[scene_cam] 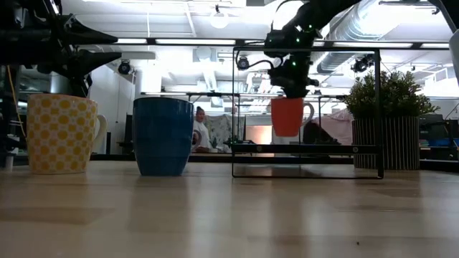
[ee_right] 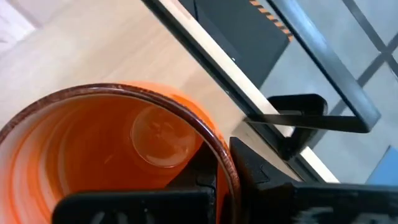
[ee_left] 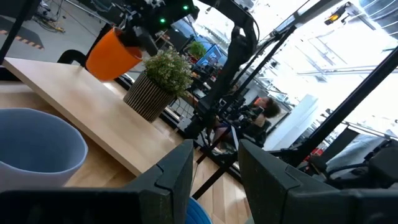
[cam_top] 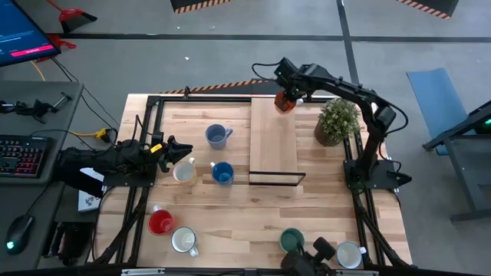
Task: Place coffee mugs
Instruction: Put the orange mug on the shelf
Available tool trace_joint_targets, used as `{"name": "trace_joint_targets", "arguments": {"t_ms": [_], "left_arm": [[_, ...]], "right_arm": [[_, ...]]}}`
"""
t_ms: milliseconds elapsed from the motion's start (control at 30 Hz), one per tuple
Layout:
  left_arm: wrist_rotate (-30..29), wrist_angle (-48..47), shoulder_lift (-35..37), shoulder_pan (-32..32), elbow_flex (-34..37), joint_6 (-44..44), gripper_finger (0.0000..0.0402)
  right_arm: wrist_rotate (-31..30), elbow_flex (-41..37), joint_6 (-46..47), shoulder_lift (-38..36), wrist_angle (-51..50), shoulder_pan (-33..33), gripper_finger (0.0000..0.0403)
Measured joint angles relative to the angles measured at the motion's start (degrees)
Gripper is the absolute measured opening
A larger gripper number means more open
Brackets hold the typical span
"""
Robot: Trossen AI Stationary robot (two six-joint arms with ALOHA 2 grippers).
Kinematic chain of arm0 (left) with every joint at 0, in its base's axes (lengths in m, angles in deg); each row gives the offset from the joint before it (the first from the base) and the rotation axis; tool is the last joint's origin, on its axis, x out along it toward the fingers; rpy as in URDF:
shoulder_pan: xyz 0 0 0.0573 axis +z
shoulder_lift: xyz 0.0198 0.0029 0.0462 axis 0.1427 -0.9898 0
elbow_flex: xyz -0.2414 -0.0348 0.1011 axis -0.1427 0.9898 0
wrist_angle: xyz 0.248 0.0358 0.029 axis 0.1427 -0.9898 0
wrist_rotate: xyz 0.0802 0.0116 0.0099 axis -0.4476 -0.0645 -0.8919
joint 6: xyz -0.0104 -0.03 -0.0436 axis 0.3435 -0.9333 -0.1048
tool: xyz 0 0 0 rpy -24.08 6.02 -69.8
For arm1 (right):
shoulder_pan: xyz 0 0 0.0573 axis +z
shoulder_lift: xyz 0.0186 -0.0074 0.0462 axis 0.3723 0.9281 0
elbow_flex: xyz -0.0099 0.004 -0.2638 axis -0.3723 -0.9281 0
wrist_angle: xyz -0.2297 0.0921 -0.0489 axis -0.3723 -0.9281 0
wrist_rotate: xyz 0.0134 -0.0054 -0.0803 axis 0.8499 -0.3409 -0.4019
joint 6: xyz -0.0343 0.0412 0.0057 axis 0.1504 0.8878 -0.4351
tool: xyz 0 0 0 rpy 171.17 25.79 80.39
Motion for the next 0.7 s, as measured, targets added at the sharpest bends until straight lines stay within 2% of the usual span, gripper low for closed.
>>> {"name": "trace_joint_targets", "arguments": {"t_ms": [300, 567, 700], "left_arm": [[0.0, 0.0, 0.0, 0.0, 0.0, 0.0, 0.0117], [0.0, 0.0, 0.0, 0.0, 0.0, 0.0, 0.0117], [0.0, 0.0, 0.0, 0.0, 0.0, 0.0, 0.0117]], "right_arm": [[2.4, 0.0, 2.8, 0.0, -0.9, -2.8, 0.0], [2.1, 0.0, -0.3, 0.2, -0.6, -2.2, 0.0], [1.5, -0.1, 4.1, 2.0, -0.9, -2.3, 0.0]]}}
